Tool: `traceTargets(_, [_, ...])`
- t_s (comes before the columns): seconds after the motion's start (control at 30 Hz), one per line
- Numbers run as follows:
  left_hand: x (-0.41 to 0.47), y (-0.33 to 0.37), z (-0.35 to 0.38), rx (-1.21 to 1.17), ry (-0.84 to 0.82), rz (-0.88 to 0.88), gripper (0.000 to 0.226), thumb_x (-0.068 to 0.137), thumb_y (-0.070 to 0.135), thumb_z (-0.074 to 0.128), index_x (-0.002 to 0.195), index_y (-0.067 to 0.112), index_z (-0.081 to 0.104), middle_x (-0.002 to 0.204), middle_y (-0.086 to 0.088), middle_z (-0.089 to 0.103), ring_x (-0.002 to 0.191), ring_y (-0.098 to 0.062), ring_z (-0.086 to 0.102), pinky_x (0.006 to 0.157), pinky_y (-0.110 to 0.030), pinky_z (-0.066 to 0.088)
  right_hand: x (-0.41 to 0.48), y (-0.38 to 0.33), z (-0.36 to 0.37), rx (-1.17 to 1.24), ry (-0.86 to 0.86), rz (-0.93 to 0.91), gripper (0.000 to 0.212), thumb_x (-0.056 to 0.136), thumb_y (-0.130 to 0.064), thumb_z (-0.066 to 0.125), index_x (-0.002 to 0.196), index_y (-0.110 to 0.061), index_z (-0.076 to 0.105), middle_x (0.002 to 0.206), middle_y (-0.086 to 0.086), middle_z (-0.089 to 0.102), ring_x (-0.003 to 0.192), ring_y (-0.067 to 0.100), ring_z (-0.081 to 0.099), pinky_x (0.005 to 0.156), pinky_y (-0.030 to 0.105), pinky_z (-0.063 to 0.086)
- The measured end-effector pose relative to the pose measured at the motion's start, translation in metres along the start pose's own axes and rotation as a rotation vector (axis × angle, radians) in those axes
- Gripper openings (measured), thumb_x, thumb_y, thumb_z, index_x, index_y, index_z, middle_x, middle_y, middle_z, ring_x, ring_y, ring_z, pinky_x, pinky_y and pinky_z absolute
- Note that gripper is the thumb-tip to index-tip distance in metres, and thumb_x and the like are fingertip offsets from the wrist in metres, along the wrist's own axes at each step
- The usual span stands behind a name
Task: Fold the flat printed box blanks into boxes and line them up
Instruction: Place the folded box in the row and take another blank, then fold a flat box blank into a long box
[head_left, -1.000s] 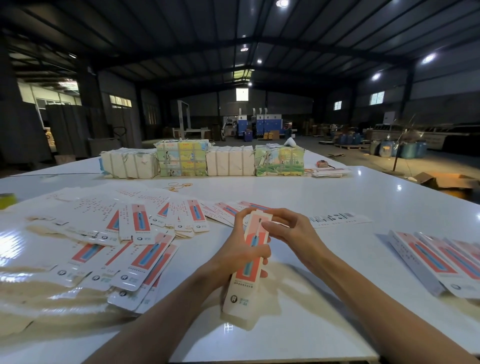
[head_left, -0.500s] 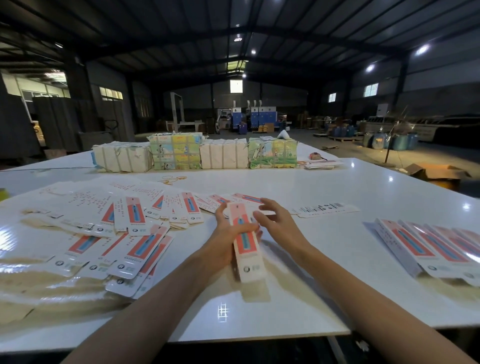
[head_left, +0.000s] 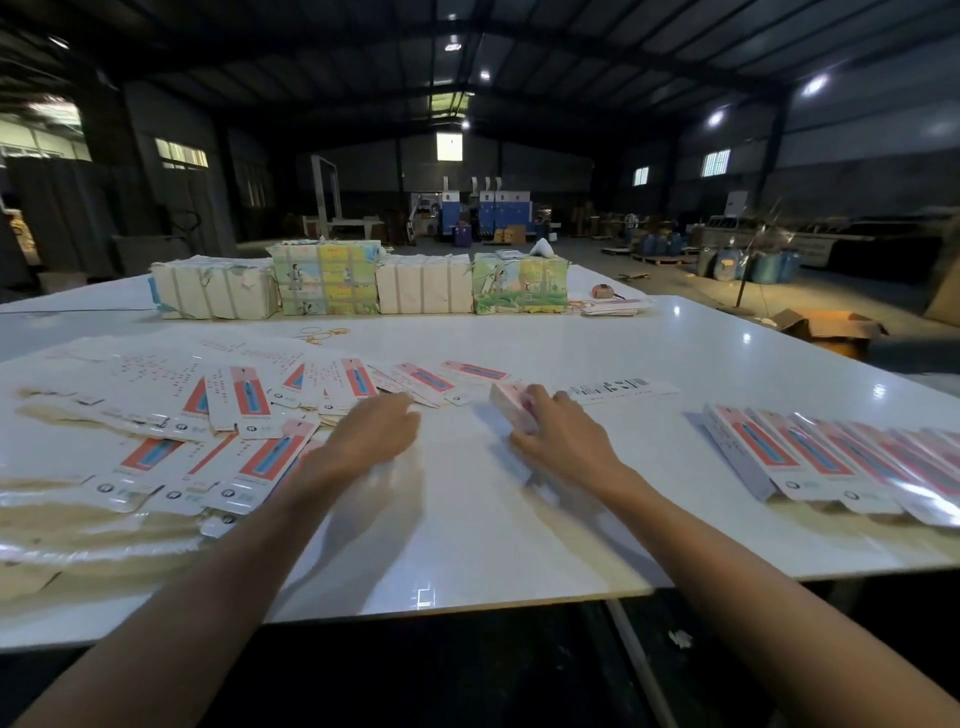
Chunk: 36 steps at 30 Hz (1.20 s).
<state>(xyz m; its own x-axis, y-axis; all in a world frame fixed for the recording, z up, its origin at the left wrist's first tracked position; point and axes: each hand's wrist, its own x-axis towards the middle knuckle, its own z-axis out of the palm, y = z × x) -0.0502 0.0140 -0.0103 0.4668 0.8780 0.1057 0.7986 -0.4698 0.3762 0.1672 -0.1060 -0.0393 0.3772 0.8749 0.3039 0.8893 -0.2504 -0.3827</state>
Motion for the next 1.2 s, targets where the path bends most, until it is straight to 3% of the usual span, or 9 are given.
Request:
traceTargets(0.1, [-0.007,-0.038,-0.014,0.453,0.006,-0.204,0.017,0.096,0.017,0.057,0.109,0.008,0.064,0.124,-0.017,0.063,0.116,-0.036,0.058,0.1,-0.045,0.052,-0.003,0.039,-0.009,-0.192,-0.045,0.106,0.051,0.102,-0.041,0.054,0.146,-0.015,0.048,0.14,0.015,0.048,0.137,0.035,0.043,0.103,0.045,0.043])
traceTargets(0.37, [-0.023,-0.063,-0.015,0.866,0.096,-0.41,0.044,0.104,0.032,0.056,0.145,0.018,0.056,0.148,-0.02,0.048,0.133,-0.04,0.05,0.11,-0.045,0.051,-0.016,0.093,-0.033,-0.672,0.078,0.24,0.036,0.103,-0.018,0.051,0.137,-0.008,0.059,0.139,0.013,0.055,0.135,0.032,0.044,0.107,0.04,0.037])
traceTargets(0.53, [-0.019,-0.063,-0.02,0.637,0.1,-0.407,0.047,0.106,0.038,0.052,0.151,0.025,0.046,0.151,-0.02,0.039,0.136,-0.042,0.044,0.114,-0.052,0.043,-0.03,0.122,-0.056,-0.773,0.09,0.309,0.033,0.104,-0.014,0.053,0.134,-0.008,0.064,0.135,0.015,0.061,0.13,0.031,0.05,0.107,0.037,0.042])
traceTargets(0.67, [-0.016,-0.064,-0.03,0.453,0.12,-0.372,0.086,0.093,0.049,0.076,0.156,0.014,0.03,0.157,-0.028,0.02,0.146,-0.053,0.026,0.118,-0.059,0.033,-0.038,0.129,-0.068,-0.81,0.069,0.403,0.032,0.102,-0.018,0.057,0.133,-0.01,0.063,0.133,0.014,0.061,0.126,0.029,0.052,0.106,0.036,0.044])
traceTargets(0.8, [-0.021,-0.065,-0.041,0.289,0.157,-0.317,0.097,0.084,0.039,0.088,0.157,0.014,0.03,0.152,-0.031,0.023,0.144,-0.053,0.028,0.109,-0.055,0.044,-0.039,0.125,-0.072,-0.818,0.091,0.439,0.028,0.103,-0.018,0.053,0.126,-0.01,0.065,0.128,0.014,0.059,0.121,0.029,0.052,0.105,0.037,0.045])
traceTargets(0.87, [-0.022,-0.066,-0.041,0.18,0.206,-0.249,0.091,0.084,0.028,0.088,0.156,0.018,0.033,0.144,-0.028,0.028,0.134,-0.054,0.041,0.098,-0.054,0.051,-0.032,0.112,-0.069,-0.768,0.148,0.38,0.028,0.104,-0.02,0.05,0.125,-0.008,0.063,0.131,0.015,0.056,0.125,0.031,0.049,0.106,0.042,0.043])
traceTargets(1.03, [-0.02,-0.055,-0.049,-0.06,0.18,-0.1,0.123,0.075,0.029,0.096,0.165,0.039,0.013,0.143,-0.023,0.039,0.088,-0.03,0.067,0.063,-0.038,0.059,0.001,0.048,-0.045,-0.488,0.221,0.09,0.032,0.104,-0.026,0.052,0.13,-0.008,0.056,0.14,0.014,0.049,0.134,0.034,0.043,0.103,0.045,0.041])
traceTargets(1.13, [-0.014,-0.038,-0.054,-0.118,0.085,-0.059,0.122,0.067,0.035,0.099,0.164,0.032,0.025,0.152,-0.014,0.05,0.107,-0.031,0.067,0.089,-0.049,0.061,0.019,0.01,-0.023,-0.284,0.195,-0.108,0.036,0.105,-0.03,0.053,0.133,-0.007,0.056,0.14,0.013,0.05,0.131,0.033,0.045,0.096,0.044,0.046])
traceTargets(1.2, [-0.01,-0.028,-0.053,-0.129,0.053,-0.054,0.121,0.067,0.037,0.099,0.163,0.034,0.025,0.149,-0.013,0.056,0.106,-0.029,0.068,0.091,-0.046,0.06,0.025,-0.011,-0.005,-0.091,0.14,-0.193,0.038,0.105,-0.029,0.054,0.137,-0.008,0.056,0.14,0.01,0.051,0.131,0.029,0.046,0.096,0.042,0.047])
